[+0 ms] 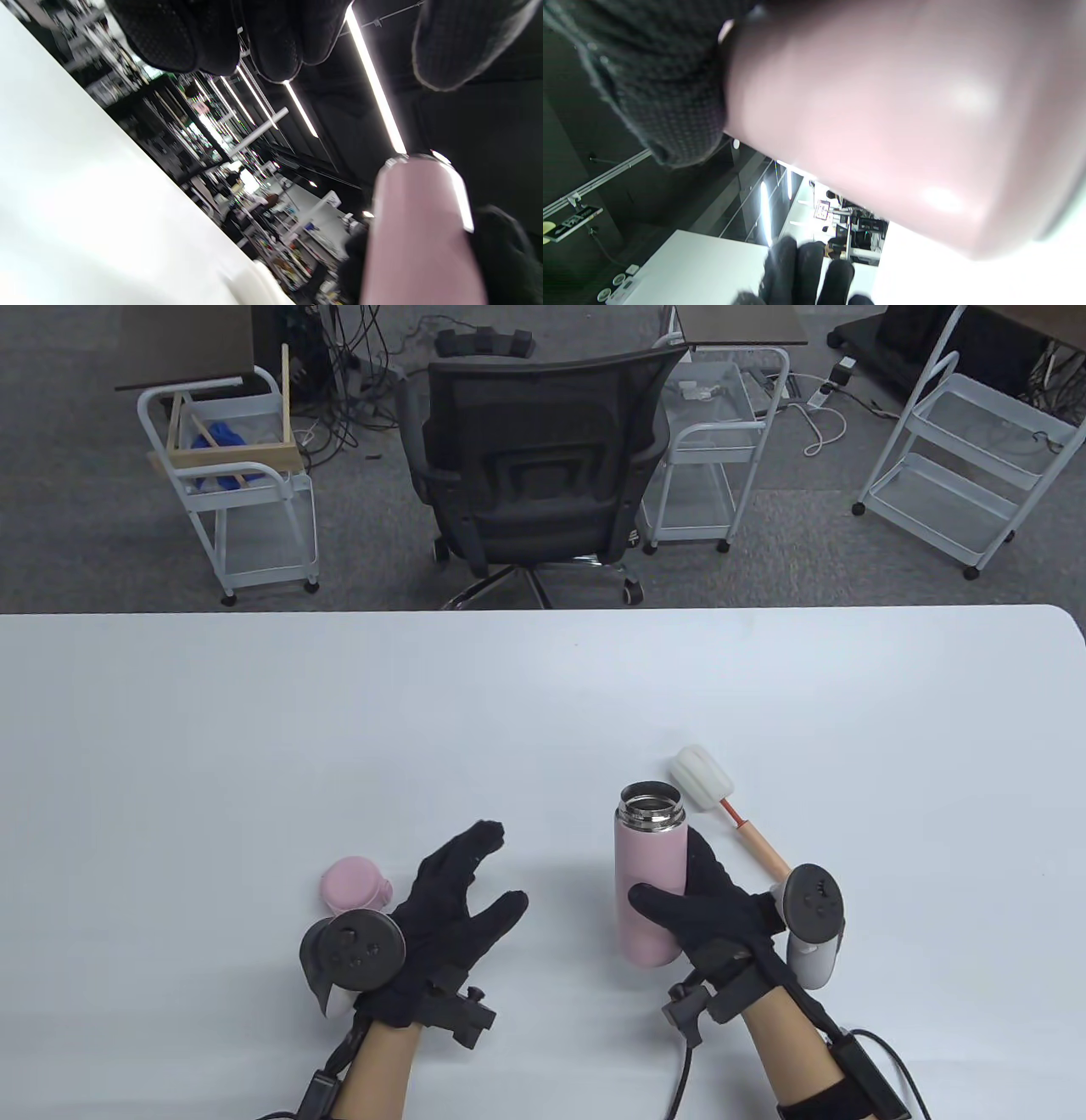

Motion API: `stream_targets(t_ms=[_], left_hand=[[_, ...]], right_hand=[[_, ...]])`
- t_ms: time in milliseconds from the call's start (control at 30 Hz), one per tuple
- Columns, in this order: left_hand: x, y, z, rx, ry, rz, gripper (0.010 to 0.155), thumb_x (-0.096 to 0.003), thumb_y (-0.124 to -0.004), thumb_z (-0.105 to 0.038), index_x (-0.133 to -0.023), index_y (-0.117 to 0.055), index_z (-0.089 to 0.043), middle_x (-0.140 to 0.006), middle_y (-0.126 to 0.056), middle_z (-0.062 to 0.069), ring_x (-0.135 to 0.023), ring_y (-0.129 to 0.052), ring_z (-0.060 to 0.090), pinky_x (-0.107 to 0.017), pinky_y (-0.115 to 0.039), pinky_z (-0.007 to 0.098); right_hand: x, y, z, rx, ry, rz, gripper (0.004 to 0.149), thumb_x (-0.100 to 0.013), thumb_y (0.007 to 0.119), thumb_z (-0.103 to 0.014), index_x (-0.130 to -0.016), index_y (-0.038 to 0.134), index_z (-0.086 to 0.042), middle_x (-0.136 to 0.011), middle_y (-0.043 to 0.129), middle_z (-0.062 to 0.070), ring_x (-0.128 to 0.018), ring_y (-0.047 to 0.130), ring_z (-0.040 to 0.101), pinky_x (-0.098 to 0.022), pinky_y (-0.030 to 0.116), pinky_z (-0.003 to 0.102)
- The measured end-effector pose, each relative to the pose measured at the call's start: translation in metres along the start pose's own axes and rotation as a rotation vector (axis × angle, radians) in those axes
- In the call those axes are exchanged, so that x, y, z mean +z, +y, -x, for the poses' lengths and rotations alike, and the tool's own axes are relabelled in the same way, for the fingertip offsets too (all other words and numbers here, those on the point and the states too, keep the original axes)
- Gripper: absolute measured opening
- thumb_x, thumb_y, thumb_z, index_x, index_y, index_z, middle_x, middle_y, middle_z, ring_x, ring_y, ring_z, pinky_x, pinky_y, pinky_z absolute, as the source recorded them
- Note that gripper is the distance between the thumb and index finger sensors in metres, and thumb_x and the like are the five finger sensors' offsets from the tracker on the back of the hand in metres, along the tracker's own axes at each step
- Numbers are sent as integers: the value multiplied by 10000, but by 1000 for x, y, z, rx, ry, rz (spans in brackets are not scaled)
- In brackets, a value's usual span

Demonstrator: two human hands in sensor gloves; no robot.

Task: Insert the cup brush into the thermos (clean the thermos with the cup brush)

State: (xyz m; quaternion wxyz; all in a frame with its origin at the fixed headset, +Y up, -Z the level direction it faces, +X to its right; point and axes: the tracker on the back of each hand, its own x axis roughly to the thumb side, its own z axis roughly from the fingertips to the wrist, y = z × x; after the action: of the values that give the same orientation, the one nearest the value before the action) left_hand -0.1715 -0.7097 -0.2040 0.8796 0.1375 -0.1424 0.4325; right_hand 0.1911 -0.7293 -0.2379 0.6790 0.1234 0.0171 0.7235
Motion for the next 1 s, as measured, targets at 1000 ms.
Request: stream_targets(t_ms=[1000], left_hand=[[3, 16, 93, -693, 564, 322, 772, -630, -750, -620, -1219, -353, -319, -1295, -264, 189, -1105, -475, 628, -703, -501, 778]], right_hand=[[-1, -24, 8, 14, 28, 46, 913, -410, 863, -622, -1039, 459, -97, -1061, 525, 228, -925, 622, 488, -639, 655, 583]])
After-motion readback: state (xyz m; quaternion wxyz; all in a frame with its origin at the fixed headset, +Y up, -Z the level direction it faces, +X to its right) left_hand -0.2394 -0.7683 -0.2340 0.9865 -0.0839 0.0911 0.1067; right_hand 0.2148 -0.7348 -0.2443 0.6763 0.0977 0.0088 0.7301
